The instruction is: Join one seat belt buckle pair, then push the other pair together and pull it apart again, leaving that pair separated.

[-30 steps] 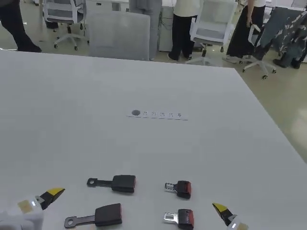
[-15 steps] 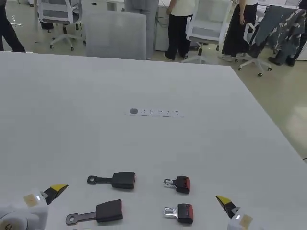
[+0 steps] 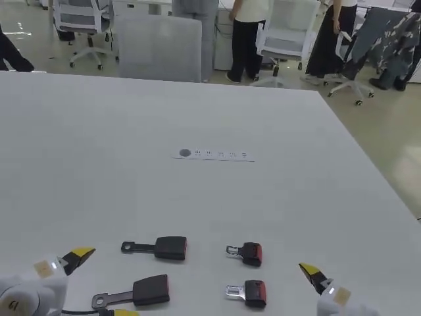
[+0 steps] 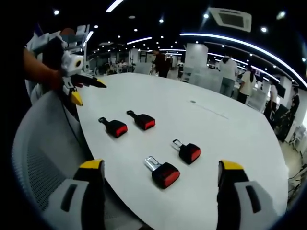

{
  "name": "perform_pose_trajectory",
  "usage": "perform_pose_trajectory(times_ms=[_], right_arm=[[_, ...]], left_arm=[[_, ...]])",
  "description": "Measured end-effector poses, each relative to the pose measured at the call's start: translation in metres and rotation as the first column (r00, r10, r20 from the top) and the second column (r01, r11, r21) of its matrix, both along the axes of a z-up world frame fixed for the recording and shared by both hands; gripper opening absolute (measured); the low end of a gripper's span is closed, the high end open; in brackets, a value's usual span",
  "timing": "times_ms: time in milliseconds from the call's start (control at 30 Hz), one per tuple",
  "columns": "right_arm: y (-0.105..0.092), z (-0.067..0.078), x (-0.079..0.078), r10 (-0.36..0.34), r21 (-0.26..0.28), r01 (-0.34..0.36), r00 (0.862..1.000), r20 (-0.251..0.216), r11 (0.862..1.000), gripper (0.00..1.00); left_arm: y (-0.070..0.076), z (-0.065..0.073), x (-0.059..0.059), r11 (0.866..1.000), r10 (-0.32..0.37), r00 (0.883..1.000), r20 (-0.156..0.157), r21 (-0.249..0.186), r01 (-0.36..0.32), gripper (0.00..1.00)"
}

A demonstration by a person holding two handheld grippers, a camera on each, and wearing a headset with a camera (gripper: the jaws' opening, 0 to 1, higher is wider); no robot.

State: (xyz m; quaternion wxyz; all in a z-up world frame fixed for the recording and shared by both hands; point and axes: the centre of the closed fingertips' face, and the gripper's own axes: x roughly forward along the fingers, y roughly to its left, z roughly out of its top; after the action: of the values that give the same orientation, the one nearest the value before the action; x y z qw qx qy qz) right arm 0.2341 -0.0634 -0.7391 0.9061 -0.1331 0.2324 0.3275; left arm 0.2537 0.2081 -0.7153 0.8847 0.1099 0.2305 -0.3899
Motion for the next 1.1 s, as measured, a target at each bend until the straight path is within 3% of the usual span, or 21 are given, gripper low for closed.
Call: perform_pose_trajectory(times_ms=[1100], right_arm=[[0.002, -0.008, 0.011, 0.024, 0.026, -0.023, 0.999, -0.023, 0.999, 1.0]], left_arm=[[-0.001, -0.005, 0.012, 1.0, 0.002, 1.0, -0.023, 0.006, -0.001, 0.97]])
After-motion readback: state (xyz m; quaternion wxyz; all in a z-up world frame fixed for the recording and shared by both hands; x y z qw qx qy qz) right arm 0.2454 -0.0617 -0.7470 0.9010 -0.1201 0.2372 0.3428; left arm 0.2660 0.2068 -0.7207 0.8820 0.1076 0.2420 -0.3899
